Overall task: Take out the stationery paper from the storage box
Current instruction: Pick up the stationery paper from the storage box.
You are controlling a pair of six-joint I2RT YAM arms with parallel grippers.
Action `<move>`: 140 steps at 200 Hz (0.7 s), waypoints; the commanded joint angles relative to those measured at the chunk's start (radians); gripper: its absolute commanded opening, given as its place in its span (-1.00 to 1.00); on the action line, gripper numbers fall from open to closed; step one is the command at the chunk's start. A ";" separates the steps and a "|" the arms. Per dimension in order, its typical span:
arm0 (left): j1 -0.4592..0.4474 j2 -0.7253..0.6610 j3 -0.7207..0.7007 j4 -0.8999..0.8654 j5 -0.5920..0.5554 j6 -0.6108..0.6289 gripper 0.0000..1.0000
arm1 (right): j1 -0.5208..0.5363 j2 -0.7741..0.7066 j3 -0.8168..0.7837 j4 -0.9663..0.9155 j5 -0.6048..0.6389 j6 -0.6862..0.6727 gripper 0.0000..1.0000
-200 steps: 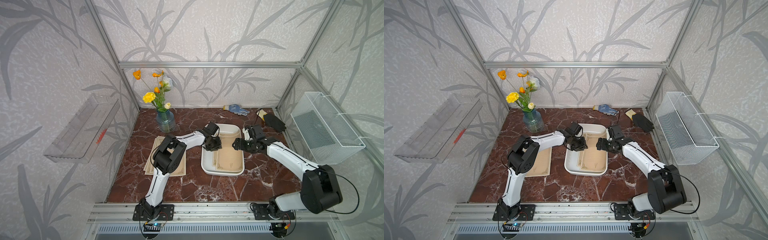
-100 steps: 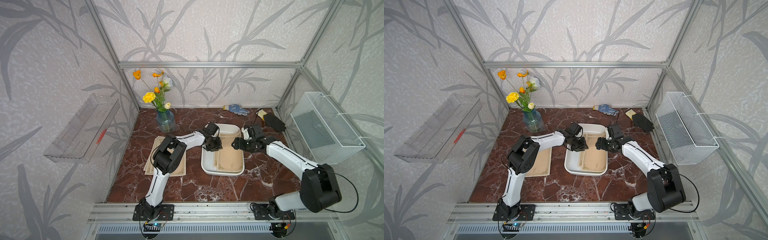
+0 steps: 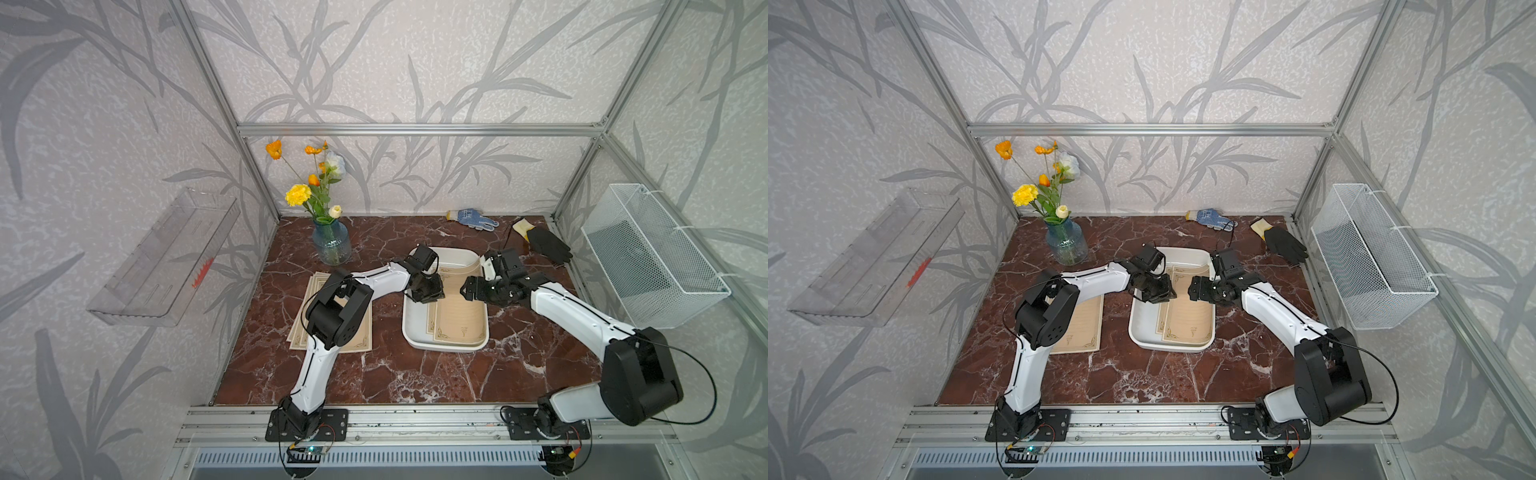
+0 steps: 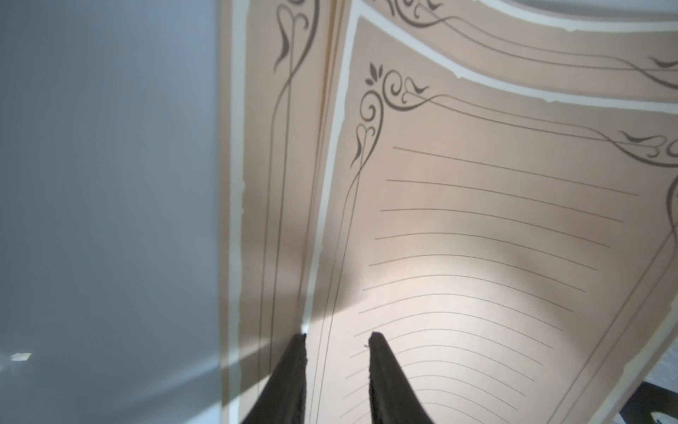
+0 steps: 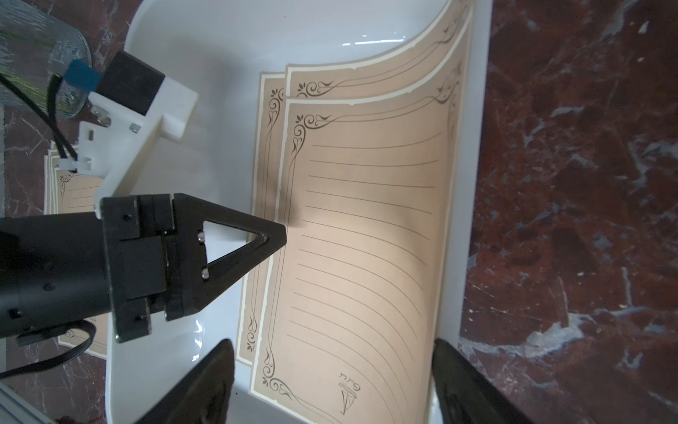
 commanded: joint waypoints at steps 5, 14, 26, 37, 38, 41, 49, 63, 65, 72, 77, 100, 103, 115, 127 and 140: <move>-0.008 0.047 -0.044 -0.078 -0.007 -0.005 -0.40 | 0.005 -0.014 0.036 -0.031 0.018 -0.008 0.70; -0.008 0.047 -0.043 -0.079 -0.006 -0.006 -0.40 | 0.006 -0.013 0.035 -0.033 0.018 -0.005 0.71; -0.008 0.047 -0.043 -0.078 -0.006 -0.007 -0.40 | 0.010 -0.018 0.034 -0.036 0.024 -0.003 0.72; -0.008 0.047 -0.042 -0.078 -0.007 -0.008 -0.40 | 0.012 -0.024 0.031 -0.035 0.028 -0.002 0.73; -0.007 0.047 -0.042 -0.077 -0.006 -0.008 -0.40 | 0.013 -0.024 0.031 -0.036 0.028 -0.002 0.74; -0.007 0.047 -0.042 -0.077 -0.004 -0.007 -0.40 | 0.013 -0.026 0.031 -0.035 0.028 -0.002 0.74; -0.007 0.047 -0.041 -0.077 -0.005 -0.009 -0.40 | 0.012 -0.027 0.031 -0.037 0.028 -0.003 0.74; -0.008 0.047 -0.044 -0.078 -0.007 -0.009 -0.40 | 0.014 -0.031 0.033 -0.043 0.031 -0.005 0.74; -0.008 0.047 -0.043 -0.077 -0.006 -0.008 -0.40 | 0.013 -0.031 0.033 -0.044 0.032 -0.005 0.74; -0.008 0.048 -0.043 -0.076 -0.006 -0.010 -0.40 | 0.014 -0.034 0.032 -0.049 0.038 -0.004 0.74; -0.008 0.047 -0.045 -0.074 -0.006 -0.011 -0.40 | 0.014 -0.034 0.033 -0.055 0.044 -0.002 0.75; -0.008 0.049 -0.049 -0.072 -0.007 -0.013 -0.40 | 0.014 -0.054 0.032 -0.097 0.071 0.007 0.76; -0.008 0.049 -0.049 -0.070 -0.006 -0.013 -0.40 | 0.014 -0.059 0.029 -0.101 0.075 0.009 0.76; -0.007 0.049 -0.051 -0.071 -0.006 -0.015 -0.40 | 0.014 -0.087 0.016 -0.123 0.080 0.022 0.74; -0.008 0.047 -0.055 -0.070 -0.007 -0.016 -0.40 | 0.014 -0.119 -0.004 -0.142 0.080 0.037 0.72; -0.008 0.046 -0.055 -0.064 -0.009 -0.016 -0.40 | 0.014 -0.149 -0.025 -0.169 0.082 0.051 0.66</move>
